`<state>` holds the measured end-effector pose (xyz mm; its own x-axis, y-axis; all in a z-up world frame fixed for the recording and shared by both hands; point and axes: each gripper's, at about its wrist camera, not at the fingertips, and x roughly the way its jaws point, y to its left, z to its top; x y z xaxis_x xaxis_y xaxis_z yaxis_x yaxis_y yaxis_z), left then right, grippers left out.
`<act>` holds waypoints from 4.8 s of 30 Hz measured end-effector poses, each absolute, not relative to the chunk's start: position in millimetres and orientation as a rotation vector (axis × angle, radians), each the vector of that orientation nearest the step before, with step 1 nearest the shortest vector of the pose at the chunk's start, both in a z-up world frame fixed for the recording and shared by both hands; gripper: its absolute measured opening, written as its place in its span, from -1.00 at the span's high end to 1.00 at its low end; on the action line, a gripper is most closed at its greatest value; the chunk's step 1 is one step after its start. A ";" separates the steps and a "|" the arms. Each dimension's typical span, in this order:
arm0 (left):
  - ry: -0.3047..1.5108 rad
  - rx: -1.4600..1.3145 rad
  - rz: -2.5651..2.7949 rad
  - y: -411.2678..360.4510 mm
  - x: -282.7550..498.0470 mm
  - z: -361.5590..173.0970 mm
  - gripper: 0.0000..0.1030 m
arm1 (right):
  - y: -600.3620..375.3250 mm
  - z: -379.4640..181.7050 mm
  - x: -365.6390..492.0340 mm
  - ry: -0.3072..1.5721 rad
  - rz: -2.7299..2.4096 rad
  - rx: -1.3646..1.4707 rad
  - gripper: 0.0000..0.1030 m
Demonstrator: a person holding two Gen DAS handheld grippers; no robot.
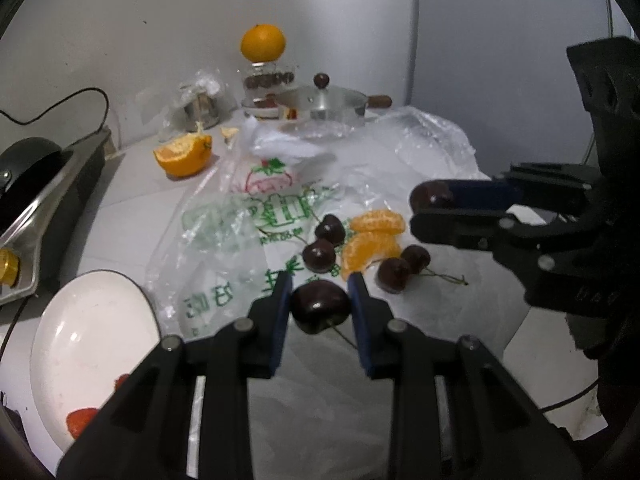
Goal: Organize fruits
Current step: 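Grasp a dark cherry by its body with the left gripper, then carry both cherries to the white plate and open both grippers to release them, then move both grippers from the plate back over the cherries on the plastic bag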
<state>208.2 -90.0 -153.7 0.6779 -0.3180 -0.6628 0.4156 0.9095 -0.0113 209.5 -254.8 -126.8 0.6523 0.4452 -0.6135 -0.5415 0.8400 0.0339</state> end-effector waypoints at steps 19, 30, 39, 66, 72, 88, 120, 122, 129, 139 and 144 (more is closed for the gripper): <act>0.632 0.071 -0.350 -30.5 181.0 -133.3 0.43 | -191.2 -111.9 193.5 0.631 0.618 -0.248 0.39; 0.616 0.017 -0.261 25.0 171.6 -136.7 0.43 | -138.8 -113.8 195.2 0.641 0.684 -0.303 0.39; 0.614 -0.032 -0.203 68.9 171.1 -144.5 0.43 | -97.9 -114.9 200.6 0.645 0.726 -0.341 0.39; 0.670 -0.062 -0.118 126.0 193.1 -178.3 0.42 | -23.1 -165.0 246.3 0.801 0.771 -0.349 0.39; 0.682 -0.064 -0.103 130.7 196.5 -179.1 0.40 | -11.4 -169.8 246.3 0.813 0.797 -0.357 0.39; 0.673 -0.076 -0.057 127.9 185.1 -167.1 -0.12 | -28.0 -152.2 235.6 0.778 0.766 -0.346 0.29; 0.644 0.043 -0.127 23.3 174.8 -136.6 -0.37 | -172.8 -123.8 213.1 0.694 0.602 -0.198 0.28; 0.648 0.046 -0.136 13.9 176.4 -136.1 -0.37 | -182.3 -124.8 212.5 0.694 0.596 -0.188 0.28; 0.668 0.075 -0.170 -17.0 182.0 -138.0 -0.37 | -214.2 -125.6 214.2 0.687 0.563 -0.160 0.28; 0.698 0.113 -0.196 -49.7 191.4 -139.9 -0.37 | -256.6 -129.9 216.3 0.683 0.529 -0.117 0.28; 0.711 0.136 -0.216 -68.1 195.2 -143.1 -0.37 | -272.7 -136.2 217.9 0.693 0.516 -0.102 0.28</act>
